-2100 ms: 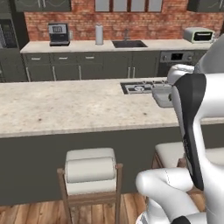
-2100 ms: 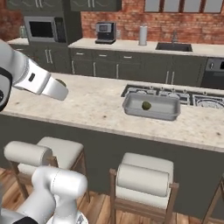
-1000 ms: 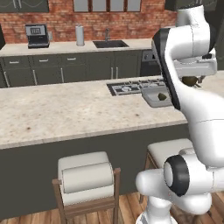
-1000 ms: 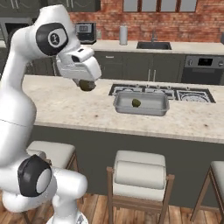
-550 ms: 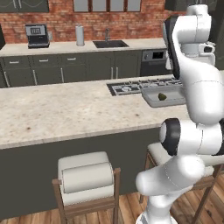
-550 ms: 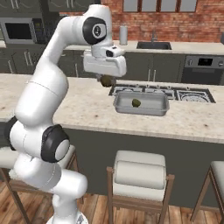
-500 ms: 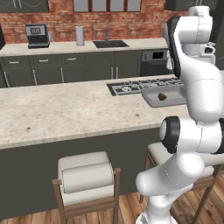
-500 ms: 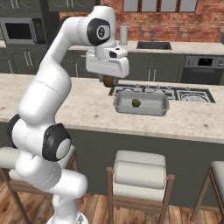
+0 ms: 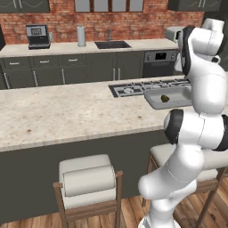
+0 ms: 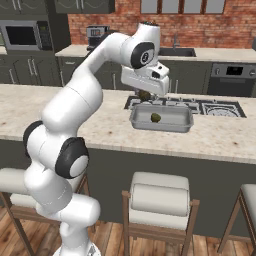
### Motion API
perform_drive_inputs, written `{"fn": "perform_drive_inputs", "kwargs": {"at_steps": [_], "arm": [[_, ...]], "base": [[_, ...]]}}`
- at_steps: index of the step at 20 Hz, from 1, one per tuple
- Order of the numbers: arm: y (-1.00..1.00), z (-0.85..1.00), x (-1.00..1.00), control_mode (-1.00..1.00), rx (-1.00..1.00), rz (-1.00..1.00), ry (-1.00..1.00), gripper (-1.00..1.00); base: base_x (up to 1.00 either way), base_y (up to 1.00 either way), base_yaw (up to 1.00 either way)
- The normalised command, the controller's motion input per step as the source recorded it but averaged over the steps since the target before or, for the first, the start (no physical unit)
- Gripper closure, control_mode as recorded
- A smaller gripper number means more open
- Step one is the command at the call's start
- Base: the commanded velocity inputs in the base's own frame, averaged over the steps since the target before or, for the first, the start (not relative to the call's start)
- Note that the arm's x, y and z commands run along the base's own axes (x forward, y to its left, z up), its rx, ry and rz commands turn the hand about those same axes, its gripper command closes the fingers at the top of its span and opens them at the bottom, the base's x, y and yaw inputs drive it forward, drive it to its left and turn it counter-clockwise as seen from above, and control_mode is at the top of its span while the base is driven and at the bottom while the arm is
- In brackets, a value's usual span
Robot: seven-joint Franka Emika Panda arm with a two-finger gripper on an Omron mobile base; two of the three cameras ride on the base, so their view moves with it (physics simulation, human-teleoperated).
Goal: Pick up both kiwis from the fridge and place them inside the tupperware on the counter.
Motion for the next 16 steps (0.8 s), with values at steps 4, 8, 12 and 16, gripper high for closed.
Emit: {"fn": "perform_drive_inputs", "kwargs": {"at_steps": [4,8,12,16], "arm": [[-0.3,-0.39,0.83,-1.0,0.0,0.0,-0.12,1.0],[-0.24,-0.32,0.97,-1.0,-0.01,0.0,0.0,1.0],[-0.22,-0.36,0.95,-1.0,0.0,0.0,0.02,1.0],[-0.17,-0.43,0.78,-1.0,0.0,0.0,0.06,1.0]], "base": [[0.0,0.0,0.0],[0.0,0.0,0.0],[0.0,0.0,0.0],[0.0,0.0,0.0]]}}
